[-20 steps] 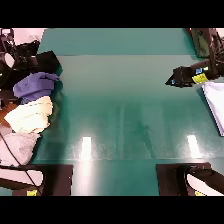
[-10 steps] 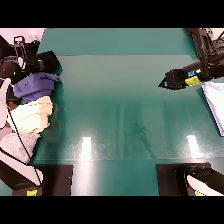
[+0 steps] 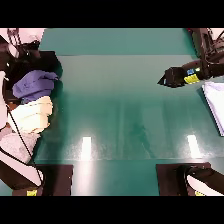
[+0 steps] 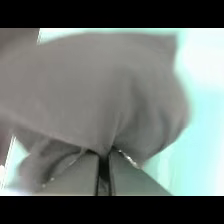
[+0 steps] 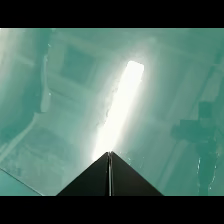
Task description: Fold the shirts.
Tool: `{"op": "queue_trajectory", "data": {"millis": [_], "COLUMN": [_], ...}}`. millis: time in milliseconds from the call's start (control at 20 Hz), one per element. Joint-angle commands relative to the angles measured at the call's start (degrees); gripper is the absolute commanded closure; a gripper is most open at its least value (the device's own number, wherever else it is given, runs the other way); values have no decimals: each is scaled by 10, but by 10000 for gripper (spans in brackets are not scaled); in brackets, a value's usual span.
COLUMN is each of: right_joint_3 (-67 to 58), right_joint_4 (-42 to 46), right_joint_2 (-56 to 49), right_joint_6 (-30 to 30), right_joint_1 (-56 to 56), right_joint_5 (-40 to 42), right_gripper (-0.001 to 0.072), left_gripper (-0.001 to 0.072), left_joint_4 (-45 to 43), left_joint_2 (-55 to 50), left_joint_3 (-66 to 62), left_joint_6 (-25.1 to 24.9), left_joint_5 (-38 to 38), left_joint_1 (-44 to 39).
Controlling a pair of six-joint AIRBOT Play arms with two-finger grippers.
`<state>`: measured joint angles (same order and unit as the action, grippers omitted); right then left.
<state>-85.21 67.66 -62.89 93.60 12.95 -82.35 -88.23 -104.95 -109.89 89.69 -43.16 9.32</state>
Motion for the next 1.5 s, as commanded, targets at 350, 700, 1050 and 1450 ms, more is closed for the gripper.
{"op": "queue_trajectory", "data": {"millis": [350, 700, 1050, 1450], "right_joint_3": [-75, -224, -276, -276], "right_joint_4": [-2, -2, -3, -2], "right_joint_2": [1, 1, 2, 2], "right_joint_6": [0, 0, 0, -14], "right_joint_1": [-102, -177, -185, -185], "right_joint_5": [117, 82, 16, -8], "right_gripper": [691, 691, 691, 691], "left_gripper": [681, 681, 532, 69], "left_joint_4": [241, 358, 339, 266], "left_joint_2": [255, 326, 289, 284], "left_joint_3": [-85, -65, 166, 250], "left_joint_6": [-193, -196, -195, -86], "left_joint_5": [-140, -336, -297, -434], "left_joint_1": [-161, -304, -367, -287]}}
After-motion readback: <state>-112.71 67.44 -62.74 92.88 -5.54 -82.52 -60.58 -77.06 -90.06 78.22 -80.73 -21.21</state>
